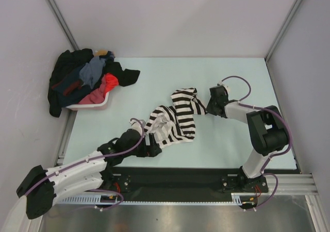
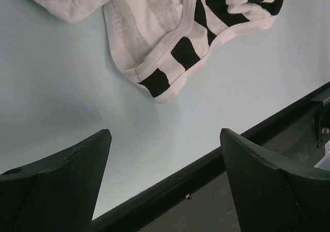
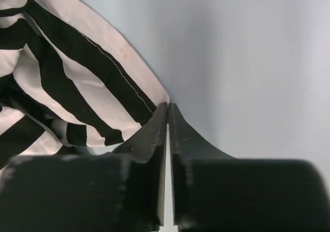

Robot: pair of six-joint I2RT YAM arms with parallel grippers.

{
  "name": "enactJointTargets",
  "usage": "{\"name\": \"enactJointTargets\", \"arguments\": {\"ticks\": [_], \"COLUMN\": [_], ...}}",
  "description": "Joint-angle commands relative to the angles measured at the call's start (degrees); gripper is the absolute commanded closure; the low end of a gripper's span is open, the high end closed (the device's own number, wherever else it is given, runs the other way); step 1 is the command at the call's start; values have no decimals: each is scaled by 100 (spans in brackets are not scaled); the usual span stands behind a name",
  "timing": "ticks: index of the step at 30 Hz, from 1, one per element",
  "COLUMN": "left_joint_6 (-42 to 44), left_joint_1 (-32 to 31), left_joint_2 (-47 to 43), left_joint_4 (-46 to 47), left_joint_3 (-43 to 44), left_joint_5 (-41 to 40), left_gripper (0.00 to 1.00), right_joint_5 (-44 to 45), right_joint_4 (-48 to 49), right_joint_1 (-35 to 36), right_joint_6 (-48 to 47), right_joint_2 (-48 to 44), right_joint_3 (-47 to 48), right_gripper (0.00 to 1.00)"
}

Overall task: Fold and stack the tank tops
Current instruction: Flatten the tank top out

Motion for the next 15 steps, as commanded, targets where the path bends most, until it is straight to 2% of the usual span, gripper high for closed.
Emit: {"name": "enactJointTargets", "arguments": {"ticks": [1, 7, 10, 13, 14, 15], "left_joint_6": [-251, -462, -506, -541, -541, -532], "left_joint_1": [-86, -95, -95, -95, -95, -95], "left_joint_2": [213, 819, 1214, 1750, 1908, 2197], "left_joint_4": [542, 1008, 1569, 1930, 2010, 2106], "left_joint_3": [-91, -108, -91, 23, 67, 102], "left_joint_5": [-7, -385, -447, -456, -456, -430], "left_gripper": [8, 14, 18, 27, 36, 39], "right_joint_5": [98, 80, 64, 150, 212, 291], "right_joint_4": [65, 74, 170, 249, 215, 179], "right_joint_1": [-28, -432, -775, -1004, -1030, -1048], "right_joint_6": [-52, 71, 141, 238, 290, 291], "right_joint_2": [-14, -487, -857, -1323, -1481, -1561], "right_joint_3": [-57, -390, -801, -1084, -1120, -1138], "right_gripper": [100, 100, 100, 100, 100, 100]}}
